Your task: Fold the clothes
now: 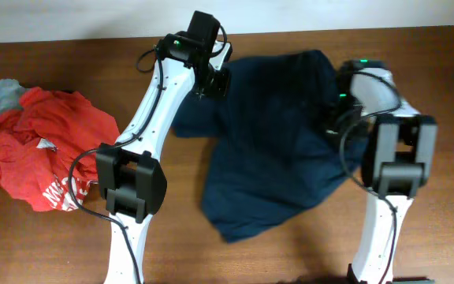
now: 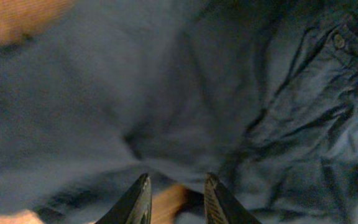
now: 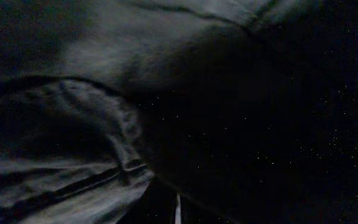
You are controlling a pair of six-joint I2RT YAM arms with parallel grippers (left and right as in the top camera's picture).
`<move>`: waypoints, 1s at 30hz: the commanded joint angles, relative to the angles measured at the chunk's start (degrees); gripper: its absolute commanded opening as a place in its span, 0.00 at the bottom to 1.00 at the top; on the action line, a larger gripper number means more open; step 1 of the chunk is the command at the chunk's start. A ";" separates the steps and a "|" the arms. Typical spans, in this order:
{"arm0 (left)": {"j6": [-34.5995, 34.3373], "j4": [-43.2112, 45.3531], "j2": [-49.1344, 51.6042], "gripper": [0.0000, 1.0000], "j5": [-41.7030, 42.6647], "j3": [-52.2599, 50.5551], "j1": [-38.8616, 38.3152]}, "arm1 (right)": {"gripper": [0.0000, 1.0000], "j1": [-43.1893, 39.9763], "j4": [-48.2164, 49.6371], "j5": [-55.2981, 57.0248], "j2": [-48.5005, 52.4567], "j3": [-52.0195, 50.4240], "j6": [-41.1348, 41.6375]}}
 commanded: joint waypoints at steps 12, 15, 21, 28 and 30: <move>-0.48 -6.58 -4.55 0.28 -3.28 1.16 1.40 | 0.24 5.46 -2.10 -4.79 -6.16 11.96 -7.87; -0.28 -10.23 -6.40 0.28 -3.48 1.16 0.79 | 0.54 4.24 -5.77 -4.76 -7.54 17.03 -12.50; -0.17 -20.20 -7.67 0.32 -4.59 1.14 -1.53 | 0.83 1.68 -11.52 -4.83 -7.74 24.20 -16.92; -4.26 -24.81 -8.24 0.33 -11.91 1.14 -5.86 | 0.86 -2.08 -11.74 -5.84 -7.74 24.17 -19.71; -6.60 -25.22 -9.94 0.33 -13.90 1.14 -6.69 | 0.86 -3.91 -12.00 -6.71 -7.74 24.17 -20.68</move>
